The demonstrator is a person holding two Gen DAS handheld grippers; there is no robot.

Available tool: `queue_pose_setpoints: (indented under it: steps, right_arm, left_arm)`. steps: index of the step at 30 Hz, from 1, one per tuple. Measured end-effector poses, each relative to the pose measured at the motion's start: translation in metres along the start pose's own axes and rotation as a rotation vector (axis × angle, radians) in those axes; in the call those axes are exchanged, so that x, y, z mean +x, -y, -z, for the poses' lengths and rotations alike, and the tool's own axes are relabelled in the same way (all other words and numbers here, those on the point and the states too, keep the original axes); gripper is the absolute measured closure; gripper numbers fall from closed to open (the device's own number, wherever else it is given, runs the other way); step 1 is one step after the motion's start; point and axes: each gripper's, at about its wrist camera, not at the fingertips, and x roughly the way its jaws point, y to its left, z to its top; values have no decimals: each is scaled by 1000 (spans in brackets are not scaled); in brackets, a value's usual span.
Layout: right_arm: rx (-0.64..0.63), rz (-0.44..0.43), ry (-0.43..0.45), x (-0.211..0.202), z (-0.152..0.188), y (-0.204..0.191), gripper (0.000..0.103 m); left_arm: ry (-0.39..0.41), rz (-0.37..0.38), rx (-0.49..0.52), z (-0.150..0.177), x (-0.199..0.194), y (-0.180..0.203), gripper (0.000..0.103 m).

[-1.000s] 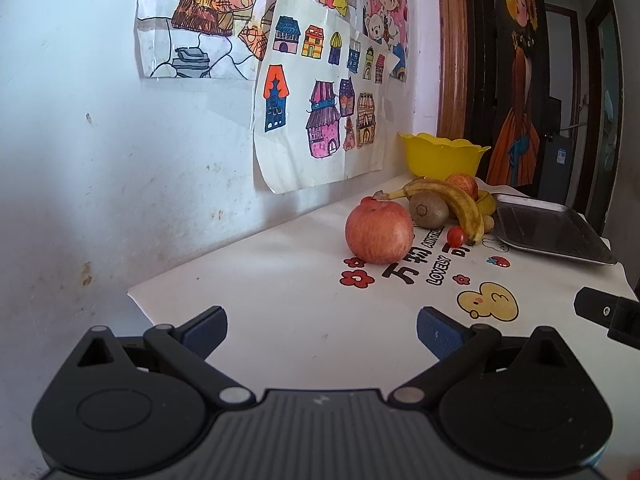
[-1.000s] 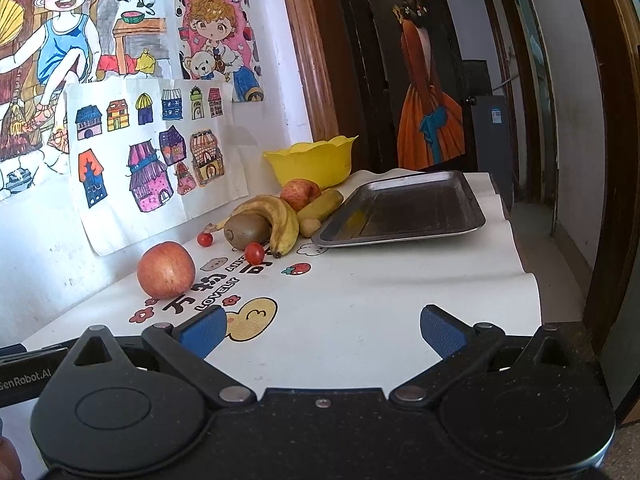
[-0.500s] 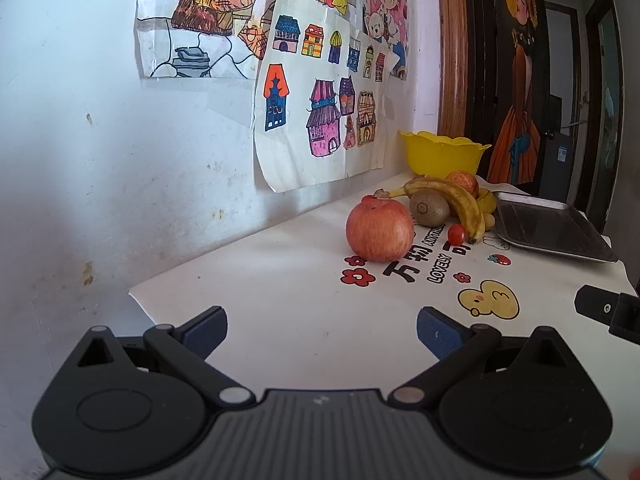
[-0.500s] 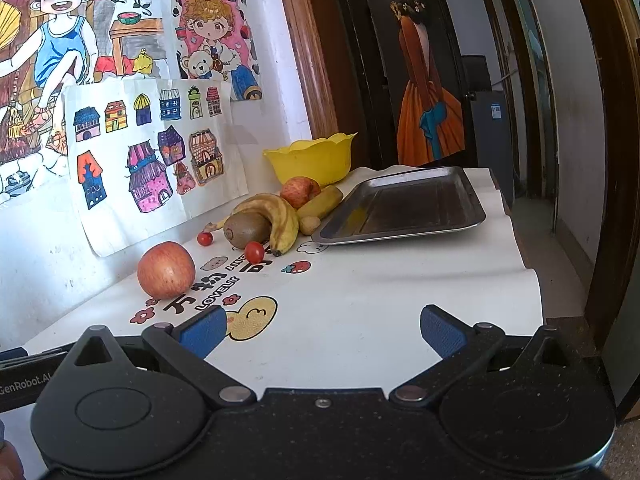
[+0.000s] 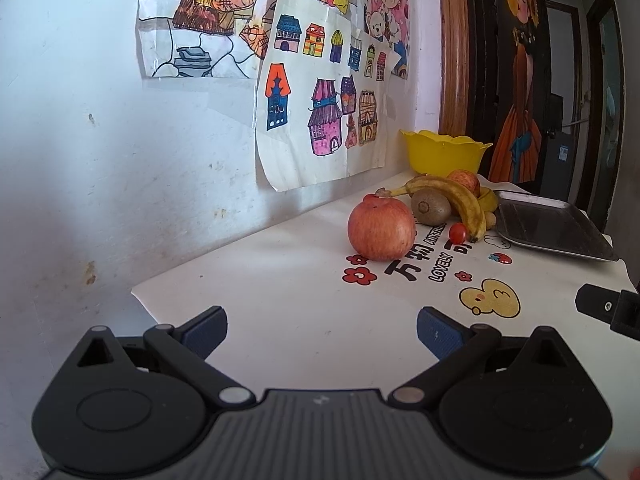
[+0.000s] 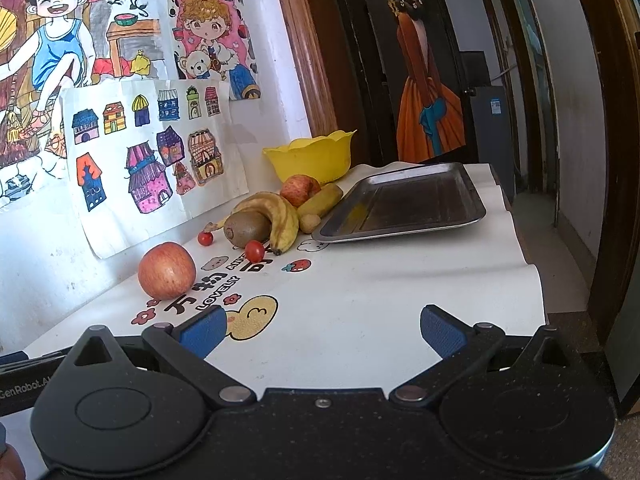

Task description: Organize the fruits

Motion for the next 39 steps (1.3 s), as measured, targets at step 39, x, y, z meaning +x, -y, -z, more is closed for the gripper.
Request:
queue_pose_setpoints:
  steps: [39]
  right_arm:
    - [-154,-482,-153,38,-235,-62,1]
  left_arm:
    - [64,13,40,-146,29,-26,0]
